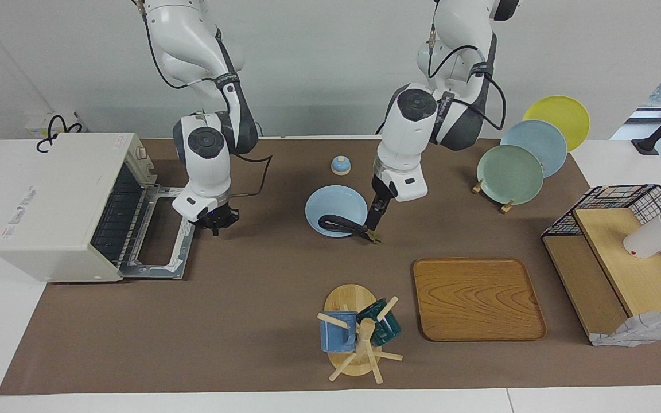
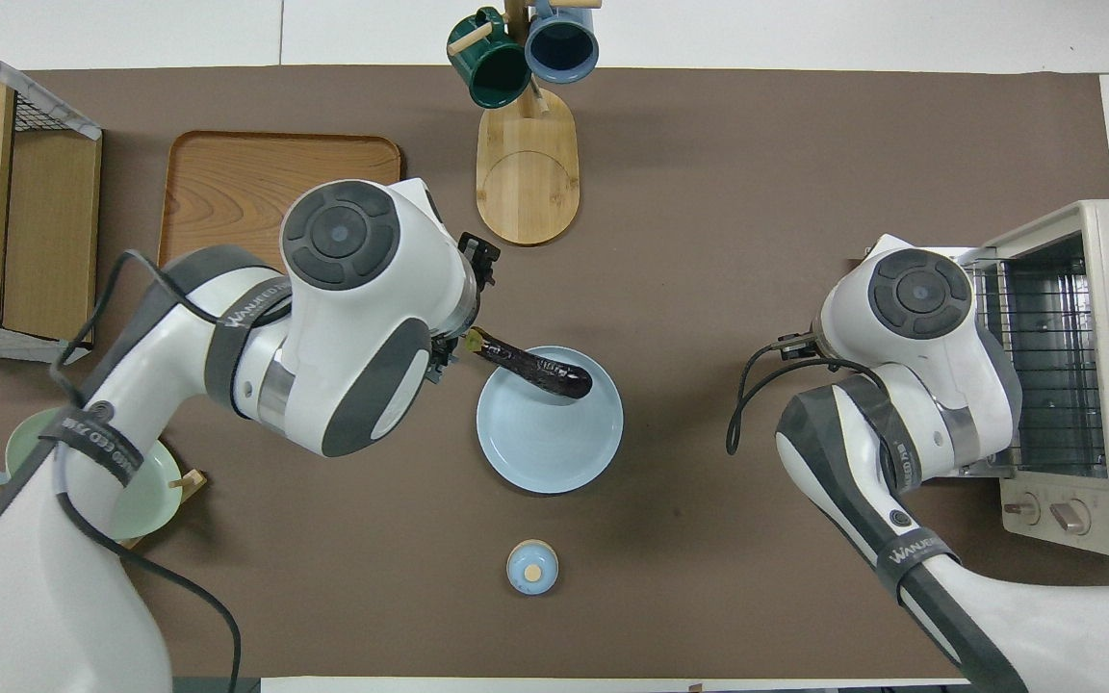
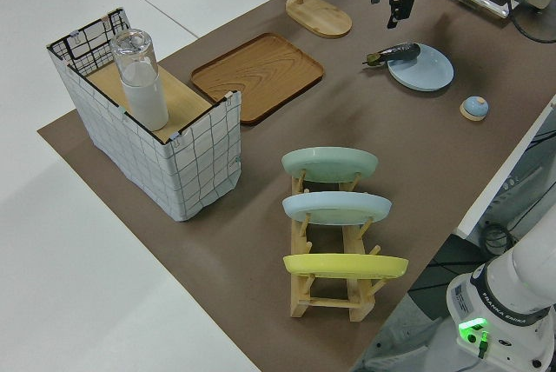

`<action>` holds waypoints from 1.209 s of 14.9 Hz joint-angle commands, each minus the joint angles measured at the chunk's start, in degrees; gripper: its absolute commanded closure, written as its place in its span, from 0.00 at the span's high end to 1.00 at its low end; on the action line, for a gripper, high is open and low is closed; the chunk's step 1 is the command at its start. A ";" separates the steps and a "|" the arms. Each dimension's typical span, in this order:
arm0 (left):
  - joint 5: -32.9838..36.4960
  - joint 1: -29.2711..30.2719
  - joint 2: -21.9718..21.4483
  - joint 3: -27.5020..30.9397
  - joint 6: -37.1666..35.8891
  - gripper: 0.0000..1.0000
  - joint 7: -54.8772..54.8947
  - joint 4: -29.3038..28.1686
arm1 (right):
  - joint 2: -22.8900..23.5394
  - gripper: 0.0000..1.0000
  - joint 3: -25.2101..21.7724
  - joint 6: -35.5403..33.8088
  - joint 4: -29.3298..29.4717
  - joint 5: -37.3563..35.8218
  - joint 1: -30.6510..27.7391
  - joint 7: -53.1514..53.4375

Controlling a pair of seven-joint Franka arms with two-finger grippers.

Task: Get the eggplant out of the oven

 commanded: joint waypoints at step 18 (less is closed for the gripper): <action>-0.25 -8.42 4.02 1.07 12.34 0.69 -13.78 -8.08 | -0.94 0.00 0.81 9.23 -6.81 -10.13 -7.41 -5.24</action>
